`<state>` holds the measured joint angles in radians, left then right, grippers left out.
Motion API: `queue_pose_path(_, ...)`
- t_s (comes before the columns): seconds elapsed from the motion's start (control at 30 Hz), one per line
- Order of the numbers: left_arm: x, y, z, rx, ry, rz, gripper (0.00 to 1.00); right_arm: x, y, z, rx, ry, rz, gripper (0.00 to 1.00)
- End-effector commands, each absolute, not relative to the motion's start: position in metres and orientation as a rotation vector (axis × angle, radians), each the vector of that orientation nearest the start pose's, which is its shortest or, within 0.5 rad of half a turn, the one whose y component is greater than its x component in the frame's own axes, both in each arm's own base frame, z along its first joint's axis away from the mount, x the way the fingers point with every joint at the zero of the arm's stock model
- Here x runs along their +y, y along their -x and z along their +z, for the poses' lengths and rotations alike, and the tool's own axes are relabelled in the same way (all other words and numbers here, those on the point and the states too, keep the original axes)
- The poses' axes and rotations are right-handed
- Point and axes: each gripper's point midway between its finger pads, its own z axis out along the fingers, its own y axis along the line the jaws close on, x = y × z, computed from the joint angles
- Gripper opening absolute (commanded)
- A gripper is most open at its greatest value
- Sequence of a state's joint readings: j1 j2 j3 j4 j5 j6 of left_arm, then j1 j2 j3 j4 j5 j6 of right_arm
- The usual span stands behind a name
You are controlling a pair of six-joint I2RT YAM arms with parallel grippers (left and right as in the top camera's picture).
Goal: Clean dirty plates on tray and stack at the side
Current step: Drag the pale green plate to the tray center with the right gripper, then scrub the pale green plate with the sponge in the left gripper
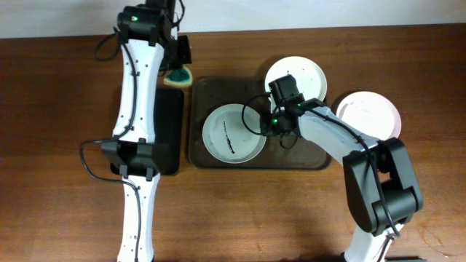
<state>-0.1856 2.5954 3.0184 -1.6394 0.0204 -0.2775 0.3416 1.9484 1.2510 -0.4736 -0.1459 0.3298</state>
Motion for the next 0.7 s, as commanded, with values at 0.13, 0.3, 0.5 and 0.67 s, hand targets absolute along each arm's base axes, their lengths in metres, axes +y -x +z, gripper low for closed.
queue_pose_path(0.13,-0.14,-0.515,0.178,2.787,0.125,-0.201,0.0,0.181,-0.418,0.005,2.778,-0.045,0.459,0.04)
queue_pose_path(0.3,-0.161,-0.505,0.167,2.829,0.01,-0.194,0.0,0.174,-0.411,0.0,2.821,-0.264,0.442,0.04)
queue_pose_path(0.5,-0.219,-0.461,0.119,2.92,-0.727,-0.384,0.0,0.181,-0.41,-0.01,2.849,-0.21,0.622,0.04)
queue_pose_path(0.67,-0.21,-0.427,0.027,3.234,-0.604,-0.347,0.0,0.181,-0.41,-0.01,2.849,-0.194,0.621,0.04)
